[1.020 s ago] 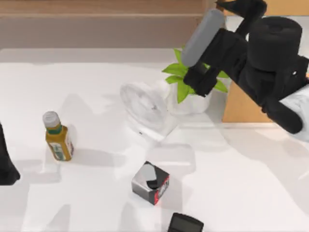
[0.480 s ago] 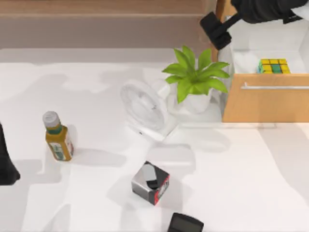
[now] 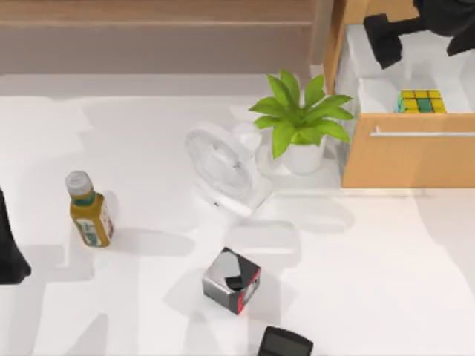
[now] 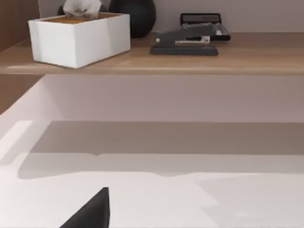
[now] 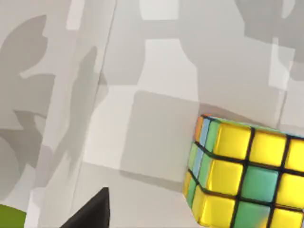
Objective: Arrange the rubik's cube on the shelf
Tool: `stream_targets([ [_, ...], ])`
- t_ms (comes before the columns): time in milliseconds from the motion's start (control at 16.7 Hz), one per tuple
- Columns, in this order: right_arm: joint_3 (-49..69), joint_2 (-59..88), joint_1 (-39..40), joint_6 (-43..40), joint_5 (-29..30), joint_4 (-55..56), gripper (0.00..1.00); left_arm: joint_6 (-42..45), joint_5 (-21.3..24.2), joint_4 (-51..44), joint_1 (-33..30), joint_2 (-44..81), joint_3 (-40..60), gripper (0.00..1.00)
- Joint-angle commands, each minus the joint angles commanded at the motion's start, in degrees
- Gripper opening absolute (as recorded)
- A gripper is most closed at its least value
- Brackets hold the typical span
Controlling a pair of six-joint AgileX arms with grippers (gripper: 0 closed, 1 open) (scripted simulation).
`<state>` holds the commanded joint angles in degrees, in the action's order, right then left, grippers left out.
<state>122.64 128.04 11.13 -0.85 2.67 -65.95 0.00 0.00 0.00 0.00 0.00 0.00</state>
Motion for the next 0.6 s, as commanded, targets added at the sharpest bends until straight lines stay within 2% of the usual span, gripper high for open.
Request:
stream_targets([
  [300,11.72,9.26,-2.9,7.25,-1.22,-13.57,1.0,0.0,0.0,0.0,0.0,0.0,0.0,1.0],
  [600,14.6,11.59,-3.43,8.88,-1.54,-15.98,1.0,0.0,0.0,0.0,0.0,0.0,0.0,1.0],
])
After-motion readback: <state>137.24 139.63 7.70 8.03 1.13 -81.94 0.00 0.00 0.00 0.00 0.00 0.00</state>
